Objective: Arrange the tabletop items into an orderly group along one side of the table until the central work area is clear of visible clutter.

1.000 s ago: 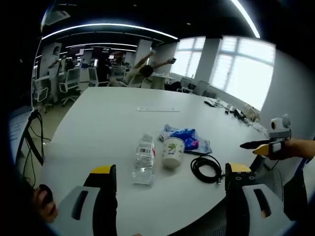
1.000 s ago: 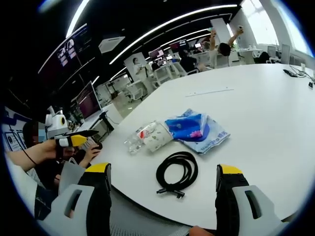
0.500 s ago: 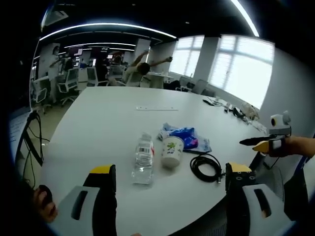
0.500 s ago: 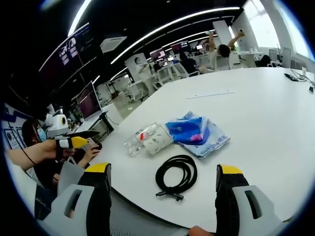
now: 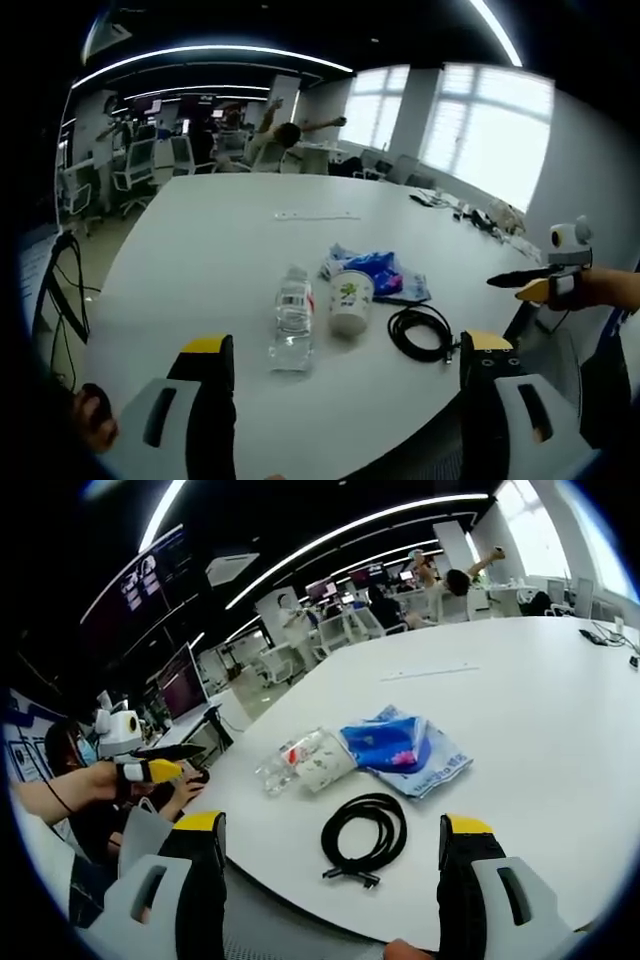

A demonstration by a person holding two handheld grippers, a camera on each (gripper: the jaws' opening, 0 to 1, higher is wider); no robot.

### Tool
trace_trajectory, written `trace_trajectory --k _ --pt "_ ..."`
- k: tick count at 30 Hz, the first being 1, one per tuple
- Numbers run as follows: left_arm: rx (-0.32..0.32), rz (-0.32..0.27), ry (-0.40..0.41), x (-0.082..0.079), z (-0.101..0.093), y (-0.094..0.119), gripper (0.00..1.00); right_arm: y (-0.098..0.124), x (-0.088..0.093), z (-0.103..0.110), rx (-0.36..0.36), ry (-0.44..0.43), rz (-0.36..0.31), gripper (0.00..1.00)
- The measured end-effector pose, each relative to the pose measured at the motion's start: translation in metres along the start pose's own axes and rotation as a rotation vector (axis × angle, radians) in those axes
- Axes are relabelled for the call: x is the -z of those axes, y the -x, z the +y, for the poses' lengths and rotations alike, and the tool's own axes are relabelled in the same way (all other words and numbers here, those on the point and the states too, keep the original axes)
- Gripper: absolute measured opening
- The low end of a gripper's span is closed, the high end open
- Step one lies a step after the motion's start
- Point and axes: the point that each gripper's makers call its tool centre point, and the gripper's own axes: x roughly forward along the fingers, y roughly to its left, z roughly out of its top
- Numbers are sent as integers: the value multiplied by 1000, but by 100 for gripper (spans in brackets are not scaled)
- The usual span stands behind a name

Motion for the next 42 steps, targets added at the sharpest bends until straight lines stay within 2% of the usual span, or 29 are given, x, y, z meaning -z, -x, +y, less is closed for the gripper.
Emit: trace_trajectory --k 14,24,31,36,42 --pt "46 29 -32 2 -7 -5 89 0 -6 11 13 45 -11 86" --pt "80 59 -78 8 -9 -3 87 3 3 21 35 83 -11 86" --pt "60 65 -52 7 -11 -1 87 3 -2 17 11 71 1 86" --pt "30 52 -55 -1 -10 -1 87 -5 -2 11 -10 63 20 86" --pt "-5 47 -23 -3 -8 -9 87 -8 -8 9 -47 90 35 86"
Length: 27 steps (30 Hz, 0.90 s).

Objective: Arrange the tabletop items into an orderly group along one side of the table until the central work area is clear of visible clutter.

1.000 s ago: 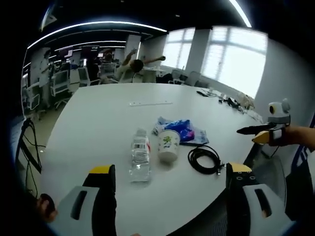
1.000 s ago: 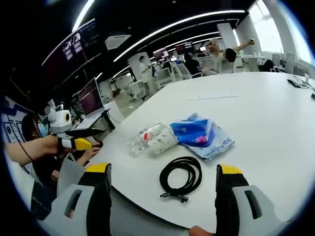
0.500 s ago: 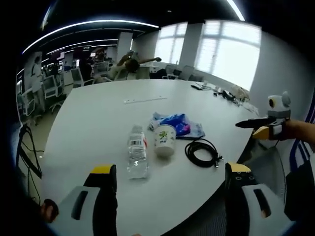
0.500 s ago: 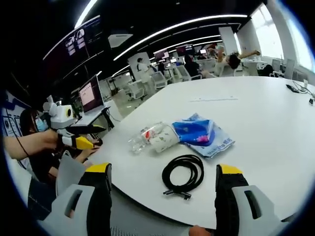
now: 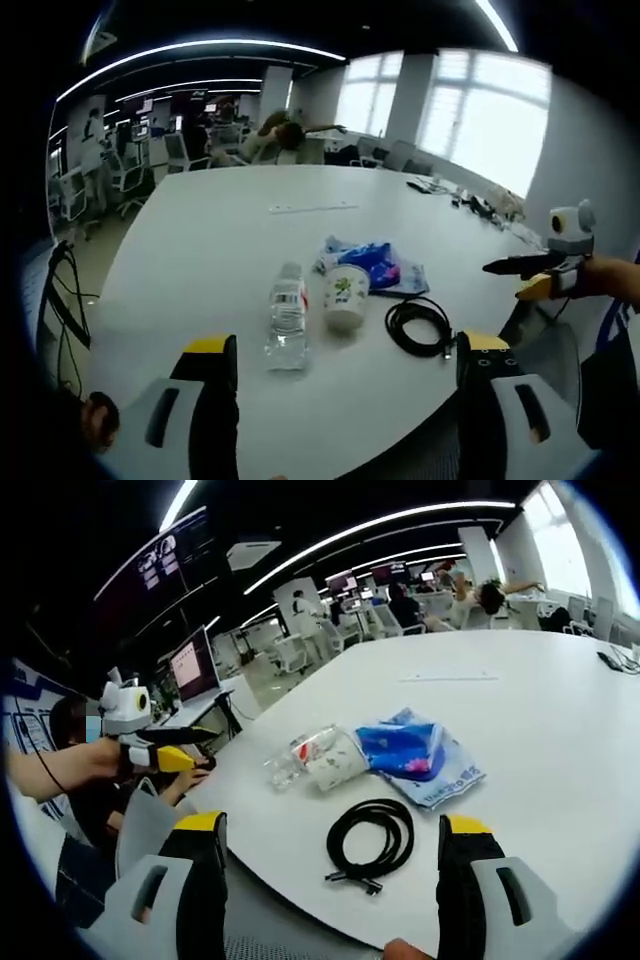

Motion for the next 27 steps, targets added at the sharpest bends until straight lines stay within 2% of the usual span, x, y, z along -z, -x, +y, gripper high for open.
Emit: trace_trajectory --k 8,13,17,27 --pt "-47 2 17 -2 3 -8 87 7 -3 -12 -35 -3 10 86" --pt "-59 22 18 -2 9 -11 87 2 -4 -18 -31 -25 10 85" --pt "-47 43 7 -3 13 -18 87 -8 -5 -18 -24 -43 12 85" --pt "-16 89 -27 -2 23 -41 87 -30 -9 -9 -40 -15 24 85"
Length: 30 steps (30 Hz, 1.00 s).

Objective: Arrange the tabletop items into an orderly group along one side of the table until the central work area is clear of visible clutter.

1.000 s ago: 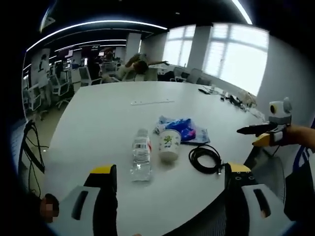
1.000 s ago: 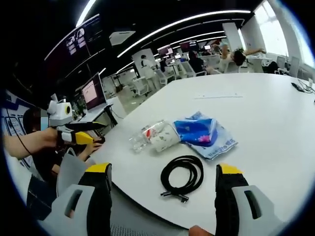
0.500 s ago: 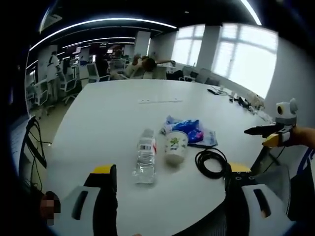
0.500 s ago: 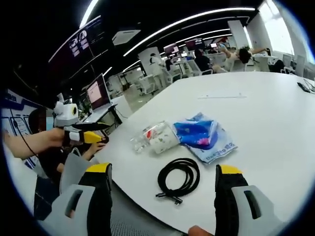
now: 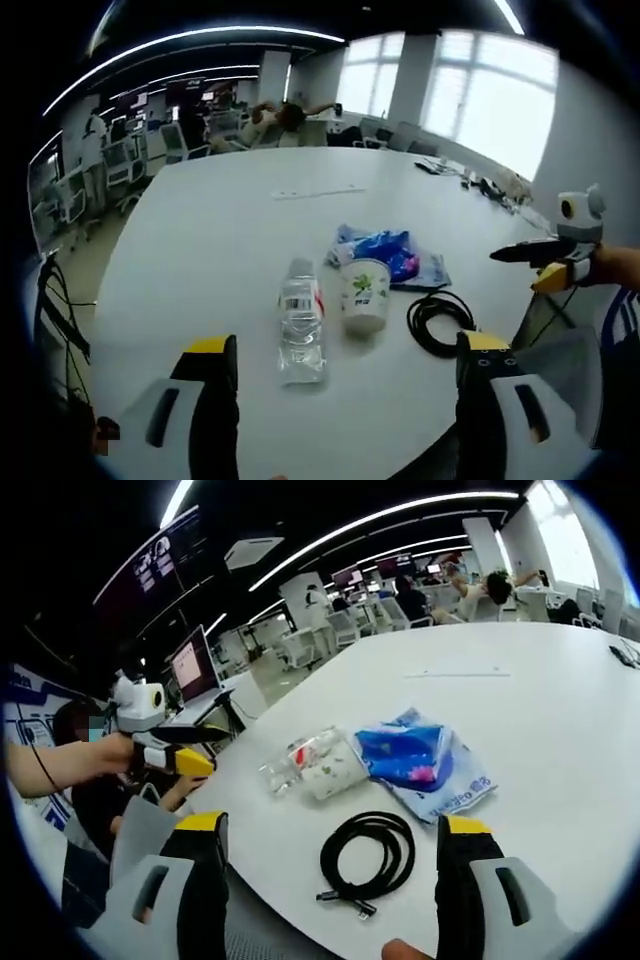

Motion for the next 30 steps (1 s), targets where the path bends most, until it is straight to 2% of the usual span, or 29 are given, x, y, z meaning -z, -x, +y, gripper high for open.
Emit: trace_trajectory --k 7,11,20,23,30 --pt "22 51 -37 8 4 -17 86 -13 -4 5 -27 24 20 84" --pt "33 57 -12 8 6 -23 87 -20 -5 6 -38 25 22 82" --pt "41 74 8 10 18 -39 83 -36 -11 11 -74 -43 5 79" --pt "44 114 6 21 24 -47 80 -42 -14 12 -89 -124 -12 74" --pt "38 135 -12 24 30 -56 80 -51 -17 15 -94 -115 -13 73"
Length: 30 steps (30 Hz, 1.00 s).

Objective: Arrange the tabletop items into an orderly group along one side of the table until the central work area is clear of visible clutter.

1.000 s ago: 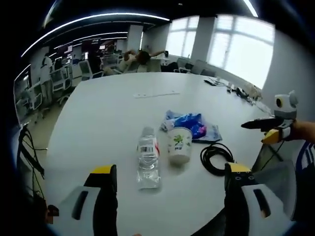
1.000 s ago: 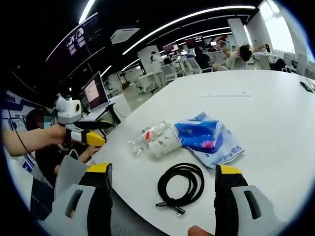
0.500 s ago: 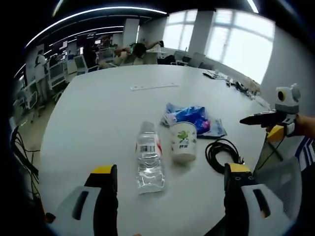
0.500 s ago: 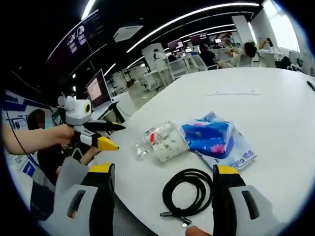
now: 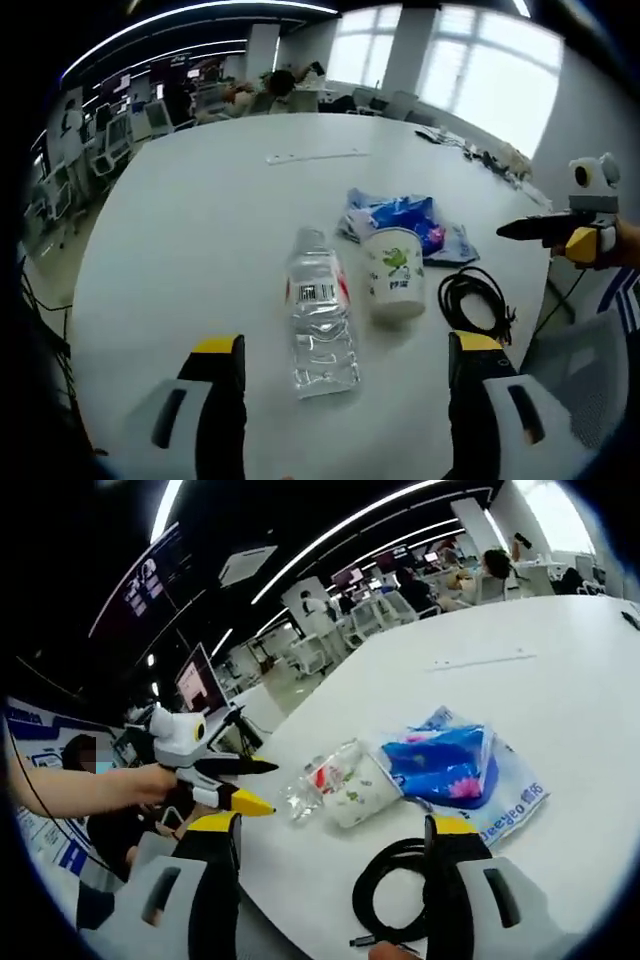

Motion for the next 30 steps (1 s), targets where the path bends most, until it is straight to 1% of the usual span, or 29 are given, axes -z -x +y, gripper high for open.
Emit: trace_trajectory --k 3,5,8,11,14,17,19,21,23,25,30 --pt "-7 -8 -6 -3 0 -2 77 -5 0 2 -8 3 7 73" --pt "-11 -6 -6 -3 1 -5 78 -7 0 3 -12 5 10 73" --pt "-6 11 -2 -1 2 -11 77 -11 -2 4 -21 11 15 73" --pt "-9 21 -15 1 2 -17 77 -14 -3 5 -27 13 17 73" --pt "-15 46 -24 6 3 -23 76 -15 -3 7 -30 10 17 73" --pt "-44 61 -36 9 7 -25 79 -16 -4 9 -39 -4 10 73" --pt "-48 70 -35 10 8 -26 79 -16 -4 11 -42 -12 8 73" --pt "-49 78 -39 10 7 -28 78 -16 -3 12 -46 -13 14 73" --pt "-47 66 -42 7 7 -29 78 -16 -1 13 -46 -10 19 73" --pt "-46 68 -34 6 8 -32 78 -16 0 15 -48 -11 21 73" --pt "-52 73 -52 3 8 -37 74 -18 1 19 -55 -11 24 73"
